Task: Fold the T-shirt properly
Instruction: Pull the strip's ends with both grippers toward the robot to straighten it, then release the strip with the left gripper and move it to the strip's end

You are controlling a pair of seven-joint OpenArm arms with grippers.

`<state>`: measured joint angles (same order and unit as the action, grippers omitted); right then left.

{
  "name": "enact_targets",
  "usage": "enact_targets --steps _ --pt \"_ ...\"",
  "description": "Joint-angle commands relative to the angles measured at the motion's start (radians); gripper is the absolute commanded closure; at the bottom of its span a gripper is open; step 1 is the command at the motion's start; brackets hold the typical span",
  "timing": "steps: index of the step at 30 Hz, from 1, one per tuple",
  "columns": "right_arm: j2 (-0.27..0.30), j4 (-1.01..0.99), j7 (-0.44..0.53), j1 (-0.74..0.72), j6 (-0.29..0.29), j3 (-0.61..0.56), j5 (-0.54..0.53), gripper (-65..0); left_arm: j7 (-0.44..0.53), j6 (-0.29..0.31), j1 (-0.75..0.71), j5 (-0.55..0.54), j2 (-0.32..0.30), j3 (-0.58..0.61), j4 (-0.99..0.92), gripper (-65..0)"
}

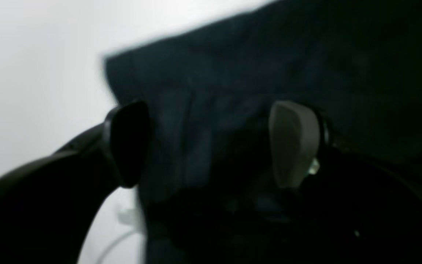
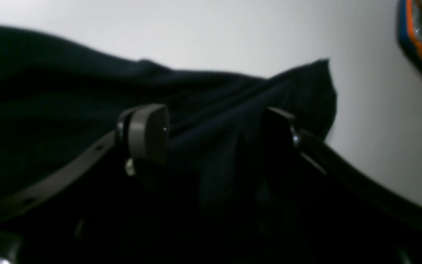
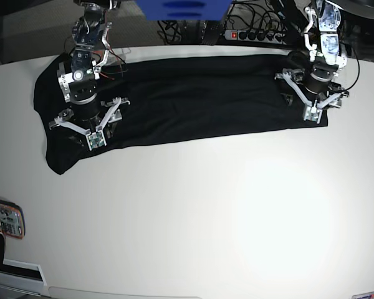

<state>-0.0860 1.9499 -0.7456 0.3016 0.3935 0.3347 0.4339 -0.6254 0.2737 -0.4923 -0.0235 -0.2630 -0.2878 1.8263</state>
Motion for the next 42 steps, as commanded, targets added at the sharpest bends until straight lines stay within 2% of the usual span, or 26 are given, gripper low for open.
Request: enact_targets --steps 1,8,14,22,28,32,35,38,42 --pt "0.002 0.013 0.018 -0.014 -0.006 0.002 -0.005 -38.2 0.011 0.003 0.002 -0.01 -0.003 0.014 -0.012 -48.7" --pt "0.004 -0.016 0.016 -0.022 -0.006 0.001 -0.008 -38.2 0.011 0.002 0.045 -0.013 -0.002 0.045 -0.204 -48.7" --pt "0.004 -0.137 0.021 -0.124 -0.006 0.002 -0.008 -38.2 0.012 0.002 0.063 -0.013 -0.003 0.043 -0.237 -48.7" --pt "0.004 -0.323 0.024 -0.134 -0.006 -0.003 -0.008 -38.2 0.012 0.002 0.165 -0.006 -0.009 0.045 -0.371 -48.7" --pt "0.004 -0.266 0.018 -0.134 -0.006 0.002 -0.008 -38.2 0.012 0.005 0.205 -0.005 -0.015 0.048 -0.419 -48.7" --pt "0.005 -0.225 0.016 -0.138 -0.006 -0.001 -0.005 -38.2 0.012 0.005 0.252 -0.005 -0.052 0.048 -0.478 -48.7" --pt "0.005 -0.243 0.014 -0.213 -0.006 -0.004 -0.005 -38.2 0.012 0.005 0.263 -0.01 -0.081 0.045 -0.497 -48.7" --pt "0.005 -0.309 0.014 -0.295 -0.006 -0.006 -0.005 -38.2 0.012 0.005 0.261 -0.008 -0.085 0.043 -0.497 -48.7" --pt "0.005 -0.415 0.016 -0.328 -0.006 -0.03 -0.005 -38.2 0.012 0.003 0.258 -0.006 -0.085 0.043 -0.497 -48.7"
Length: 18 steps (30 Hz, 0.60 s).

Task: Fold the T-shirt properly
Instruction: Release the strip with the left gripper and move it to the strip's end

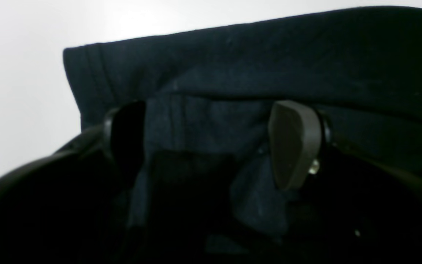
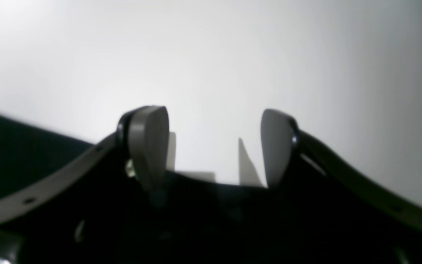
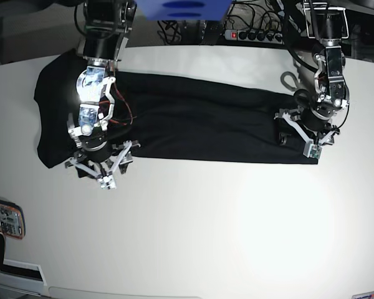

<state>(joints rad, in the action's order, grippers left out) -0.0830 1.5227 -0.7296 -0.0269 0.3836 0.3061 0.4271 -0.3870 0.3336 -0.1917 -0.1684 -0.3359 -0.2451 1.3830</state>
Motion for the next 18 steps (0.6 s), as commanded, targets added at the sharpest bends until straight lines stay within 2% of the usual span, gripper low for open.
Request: enact_targets --steps 1,5,13,18 --pt "0.002 -0.001 0.0 -0.003 0.004 -0.018 0.002 -38.2 -0.226 -0.057 -0.044 0.139 -0.013 -0.001 -0.054 -48.7" --pt "0.001 0.003 0.0 0.003 0.004 -0.058 0.002 -38.2 -0.226 -0.057 -0.061 0.139 -0.016 -0.003 -0.054 -48.7" --pt "0.001 0.275 0.008 -0.001 0.004 -0.058 0.0 -38.2 -0.226 -0.058 -0.067 0.134 -0.084 -0.006 -0.063 -48.7" --pt "0.001 0.385 0.011 0.003 0.004 -0.058 0.0 -38.2 -0.226 -0.058 -0.068 0.134 -0.088 -0.092 -0.066 -48.7"
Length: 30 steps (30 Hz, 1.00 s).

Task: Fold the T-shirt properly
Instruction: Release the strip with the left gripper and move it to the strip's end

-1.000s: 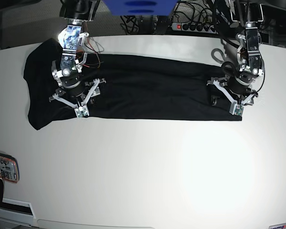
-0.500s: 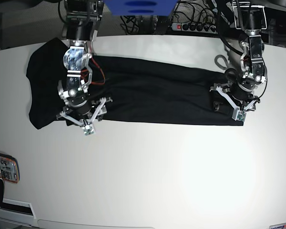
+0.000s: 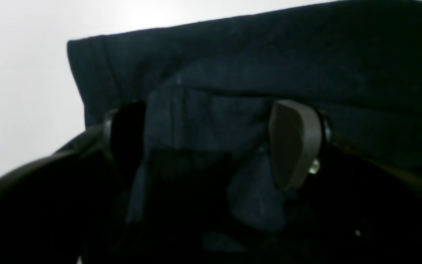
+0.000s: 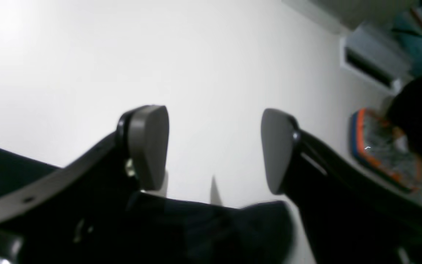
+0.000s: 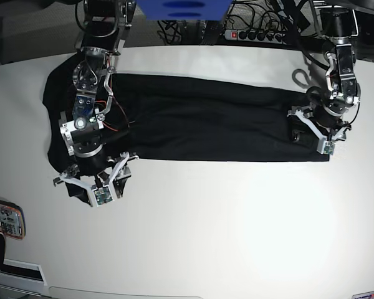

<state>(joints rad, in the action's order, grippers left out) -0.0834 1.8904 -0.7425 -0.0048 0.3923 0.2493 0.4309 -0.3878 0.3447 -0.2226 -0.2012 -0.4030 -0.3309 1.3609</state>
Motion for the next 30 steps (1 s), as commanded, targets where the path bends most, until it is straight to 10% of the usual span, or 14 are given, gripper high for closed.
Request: enact_targets --steps 1,17,30 --pt "0.001 0.031 0.027 -0.019 -0.005 -0.001 -0.005 -38.2 -0.225 -0.069 -0.039 0.167 -0.021 -0.023 -0.044 -48.7" --pt "0.001 0.056 0.139 0.148 -0.005 -0.02 -0.123 -38.2 -0.152 -0.065 -0.139 0.039 0.002 -0.064 0.197 -48.8" --pt "-0.003 0.062 0.159 0.136 -0.005 -0.063 -0.123 -38.2 -0.317 -0.065 -0.154 -0.136 -0.02 -0.221 0.412 -48.8"
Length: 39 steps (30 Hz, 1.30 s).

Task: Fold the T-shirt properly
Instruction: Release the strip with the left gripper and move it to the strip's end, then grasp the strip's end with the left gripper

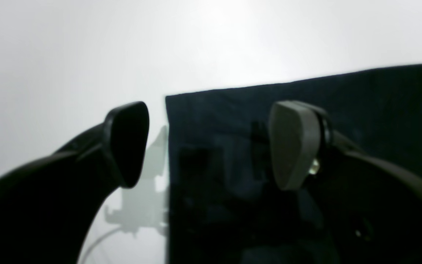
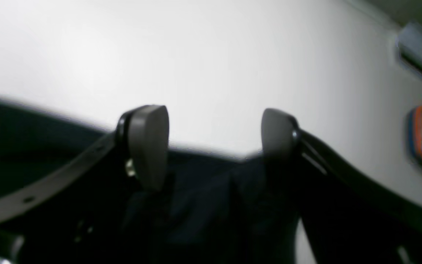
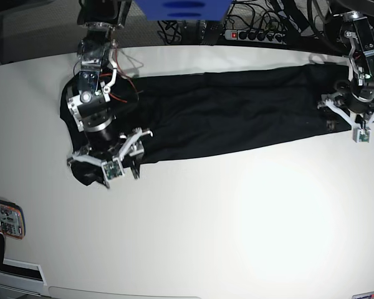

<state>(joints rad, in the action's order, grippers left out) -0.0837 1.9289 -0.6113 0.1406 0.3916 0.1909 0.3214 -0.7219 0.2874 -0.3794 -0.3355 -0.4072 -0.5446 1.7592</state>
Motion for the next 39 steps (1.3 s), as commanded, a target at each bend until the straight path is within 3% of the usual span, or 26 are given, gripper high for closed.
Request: enact_targets --steps 1,4,8,10,12,15,19,23,28,34,39 --pt "-0.003 0.024 0.026 -0.012 -0.004 -0.006 -0.014 -38.2 0.017 -0.007 0.003 -0.001 -0.015 -0.009 0.014 -48.8" --pt "-0.003 0.024 0.034 -0.034 -0.004 -0.008 -0.014 -38.2 0.017 -0.007 0.001 -0.012 -0.015 -0.012 0.02 -48.7" --pt "0.0 0.02 0.205 -0.029 -0.004 -0.003 -0.014 -38.2 0.015 0.008 -0.003 -0.014 -0.017 -0.013 0.037 -46.0" --pt "0.0 0.02 0.344 -0.028 -0.004 -0.001 -0.014 -38.2 0.008 0.051 -0.003 -0.035 -0.015 -0.013 0.037 -42.7" --pt "0.0 0.022 0.472 -0.028 -0.004 -0.001 -0.014 -38.2 -0.063 0.095 -0.003 -0.103 -0.017 -0.027 0.037 -38.7" --pt "0.0 0.02 0.569 0.011 -0.004 -0.001 -0.014 -38.2 -0.193 0.183 0.0 -0.239 -0.017 -0.139 0.034 -33.2" --pt "0.0 0.022 0.569 0.1 -0.004 -0.001 -0.014 -38.2 -0.319 0.258 -0.002 -0.351 -0.032 -0.276 0.006 -33.3" --pt "0.0 0.022 0.569 0.158 -0.004 -0.001 -0.014 -38.2 -0.362 0.333 -0.003 -0.37 -0.081 -0.357 -0.091 -43.9" --pt "0.0 0.022 0.572 0.189 -0.004 -0.003 -0.014 -38.2 -0.356 0.376 0.001 -0.368 -0.103 -0.388 -0.255 -51.7" --pt "0.0 0.024 0.572 0.205 -0.004 -0.005 -0.014 -38.2 -0.238 0.393 0.003 -0.368 -0.146 -0.308 -0.373 -51.7" --pt "0.0 0.024 0.572 0.208 -0.004 -0.003 -0.014 -38.2 -0.224 0.393 0.053 -0.366 -0.158 -0.291 -0.454 -51.7"
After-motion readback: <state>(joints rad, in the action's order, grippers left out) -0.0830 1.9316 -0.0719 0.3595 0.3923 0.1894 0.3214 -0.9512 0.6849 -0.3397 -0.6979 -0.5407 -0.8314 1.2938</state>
